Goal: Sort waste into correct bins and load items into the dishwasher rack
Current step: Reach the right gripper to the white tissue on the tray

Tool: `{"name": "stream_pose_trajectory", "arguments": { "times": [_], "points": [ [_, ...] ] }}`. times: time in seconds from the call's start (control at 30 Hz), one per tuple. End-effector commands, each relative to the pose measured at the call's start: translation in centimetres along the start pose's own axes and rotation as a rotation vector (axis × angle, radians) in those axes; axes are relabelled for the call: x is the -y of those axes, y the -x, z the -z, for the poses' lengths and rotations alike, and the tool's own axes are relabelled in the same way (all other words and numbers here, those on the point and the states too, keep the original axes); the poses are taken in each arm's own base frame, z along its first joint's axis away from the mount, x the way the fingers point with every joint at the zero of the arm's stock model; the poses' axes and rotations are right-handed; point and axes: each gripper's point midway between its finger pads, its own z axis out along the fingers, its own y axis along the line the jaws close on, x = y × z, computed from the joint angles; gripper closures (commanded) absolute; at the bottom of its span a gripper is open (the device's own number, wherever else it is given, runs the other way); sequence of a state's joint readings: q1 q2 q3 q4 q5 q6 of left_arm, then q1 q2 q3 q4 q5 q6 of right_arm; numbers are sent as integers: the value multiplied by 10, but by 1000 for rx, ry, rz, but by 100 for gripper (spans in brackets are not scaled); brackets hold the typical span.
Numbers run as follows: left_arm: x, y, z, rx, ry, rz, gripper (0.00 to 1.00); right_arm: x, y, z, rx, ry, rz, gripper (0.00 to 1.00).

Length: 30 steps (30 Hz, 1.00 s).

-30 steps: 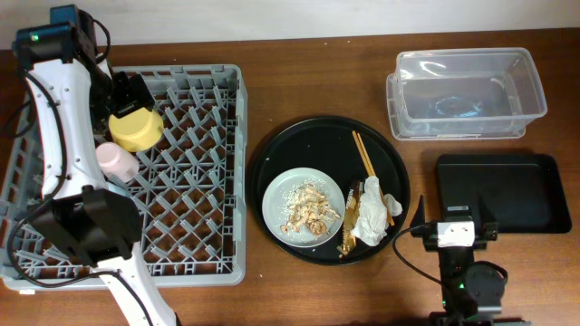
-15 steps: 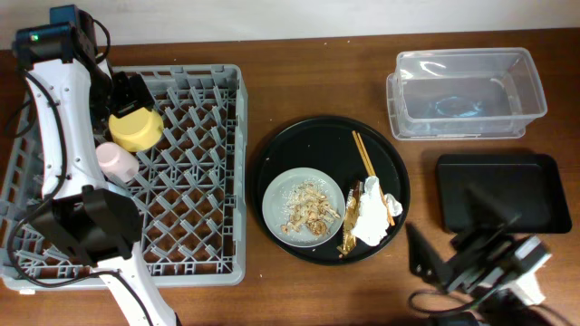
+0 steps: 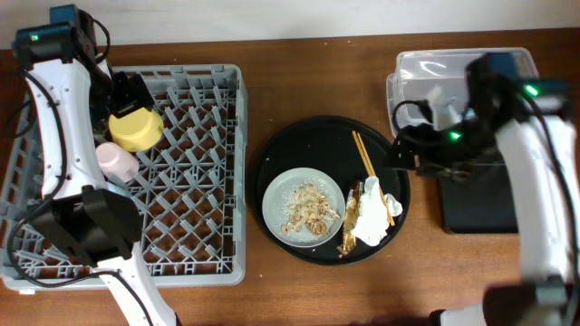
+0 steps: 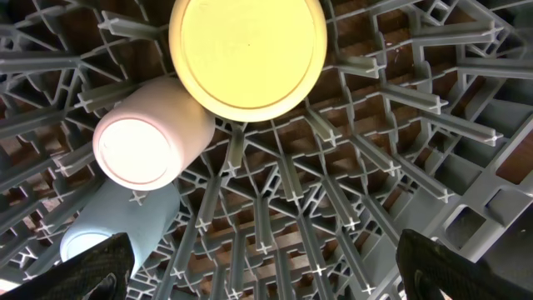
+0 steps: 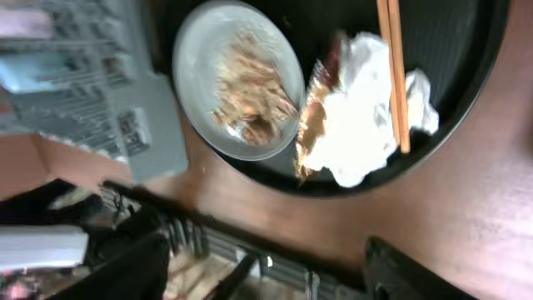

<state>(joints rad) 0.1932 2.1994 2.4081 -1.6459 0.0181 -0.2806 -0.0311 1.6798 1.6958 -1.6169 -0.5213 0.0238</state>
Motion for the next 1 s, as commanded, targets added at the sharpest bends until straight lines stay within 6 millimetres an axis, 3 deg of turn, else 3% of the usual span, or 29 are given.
{"name": "stream_pose_trajectory", "arguments": {
  "times": [0.0, 0.13, 0.2, 0.3, 0.4, 0.43, 0.5, 0.57, 0.63, 0.77, 0.8, 0.9, 0.97],
  "points": [
    [-3, 3, 3, 13, 2, 3, 1, 15, 2, -32, -106, -138, -27, 31],
    [-3, 3, 3, 13, 2, 3, 1, 44, -9, -54, -78, -543, -176, 32],
    [-3, 3, 3, 13, 2, 3, 1, 48, -27, -75, -89, -653, -207, 32],
    [-3, 3, 3, 13, 2, 3, 1, 55, -46, -86, -70, -708, -221, 32],
    [-3, 3, 3, 13, 2, 3, 1, 48, -57, -67, 26, -652, -188, 31],
    [-3, 3, 3, 13, 2, 3, 1, 37, -57, -48, 126, -597, -150, 30],
    [-3, 3, 3, 13, 2, 3, 1, 22, -56, -23, 265, -516, -68, 19],
    [-3, 3, 3, 13, 2, 3, 1, 14, -58, -7, 365, -467, 14, 1],
    [-3, 3, 3, 13, 2, 3, 1, 29, -58, -6, 423, -514, 22, 2],
    [-3, 3, 3, 13, 2, 3, 1, 41, -47, -35, 379, -541, 49, 4],
    [-3, 3, 3, 13, 2, 3, 1, 41, -43, -40, 370, -543, 49, 0],
    [-3, 3, 3, 13, 2, 3, 1, 39, -14, -61, 377, -543, 78, 1],
    [-3, 3, 3, 13, 2, 3, 1, 46, -3, -83, 326, -565, 68, 28]
  ]
}}
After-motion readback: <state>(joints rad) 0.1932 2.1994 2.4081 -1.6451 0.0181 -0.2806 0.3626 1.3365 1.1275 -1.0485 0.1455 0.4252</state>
